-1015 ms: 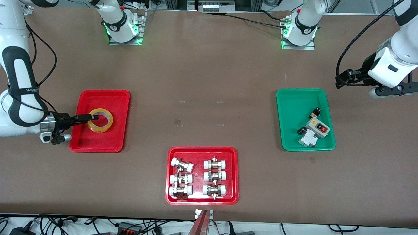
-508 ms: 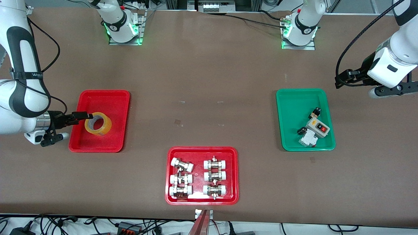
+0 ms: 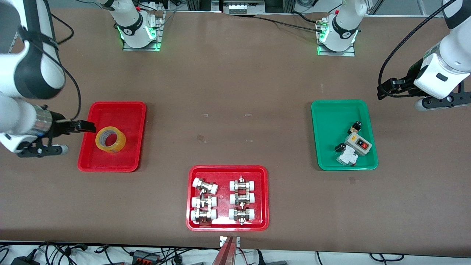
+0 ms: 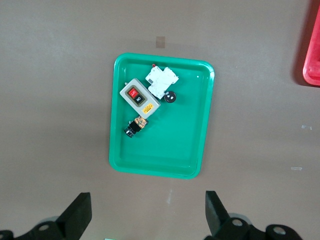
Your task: Left arm passes tape to right arm into tray
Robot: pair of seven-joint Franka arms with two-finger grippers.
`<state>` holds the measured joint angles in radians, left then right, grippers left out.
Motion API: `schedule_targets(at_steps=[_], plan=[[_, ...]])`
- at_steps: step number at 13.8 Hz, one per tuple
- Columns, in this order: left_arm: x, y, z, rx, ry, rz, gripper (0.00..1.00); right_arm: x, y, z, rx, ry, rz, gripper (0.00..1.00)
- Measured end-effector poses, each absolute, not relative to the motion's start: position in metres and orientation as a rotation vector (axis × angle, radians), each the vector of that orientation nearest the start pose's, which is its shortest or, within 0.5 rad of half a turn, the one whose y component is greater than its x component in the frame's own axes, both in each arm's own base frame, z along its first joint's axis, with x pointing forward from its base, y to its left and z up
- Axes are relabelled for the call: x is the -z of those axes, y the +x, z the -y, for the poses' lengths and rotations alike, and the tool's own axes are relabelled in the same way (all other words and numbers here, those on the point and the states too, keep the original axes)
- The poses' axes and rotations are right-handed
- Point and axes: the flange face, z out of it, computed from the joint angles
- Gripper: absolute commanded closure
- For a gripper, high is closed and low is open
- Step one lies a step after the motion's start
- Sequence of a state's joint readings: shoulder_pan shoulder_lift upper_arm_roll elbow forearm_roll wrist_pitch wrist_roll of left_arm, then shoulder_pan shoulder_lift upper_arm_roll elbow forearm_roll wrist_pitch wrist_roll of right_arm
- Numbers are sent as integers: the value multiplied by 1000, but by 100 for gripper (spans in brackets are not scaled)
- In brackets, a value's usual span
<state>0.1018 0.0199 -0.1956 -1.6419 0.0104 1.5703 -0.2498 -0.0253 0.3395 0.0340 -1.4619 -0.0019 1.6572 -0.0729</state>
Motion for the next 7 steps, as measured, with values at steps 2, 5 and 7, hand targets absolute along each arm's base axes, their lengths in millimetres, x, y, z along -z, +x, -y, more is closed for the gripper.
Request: schedule_targets(at_steps=[2, 5, 7], plan=[[-580, 554, 50, -138, -3108, 242, 0, -529, 645, 8, -159, -3125, 103, 0], [-580, 554, 50, -139, -3111, 243, 0, -573, 644, 21, -84, -3133, 66, 0], [-580, 554, 51, -141, -3116, 244, 0, -578, 644, 20, -65, -3135, 35, 0]])
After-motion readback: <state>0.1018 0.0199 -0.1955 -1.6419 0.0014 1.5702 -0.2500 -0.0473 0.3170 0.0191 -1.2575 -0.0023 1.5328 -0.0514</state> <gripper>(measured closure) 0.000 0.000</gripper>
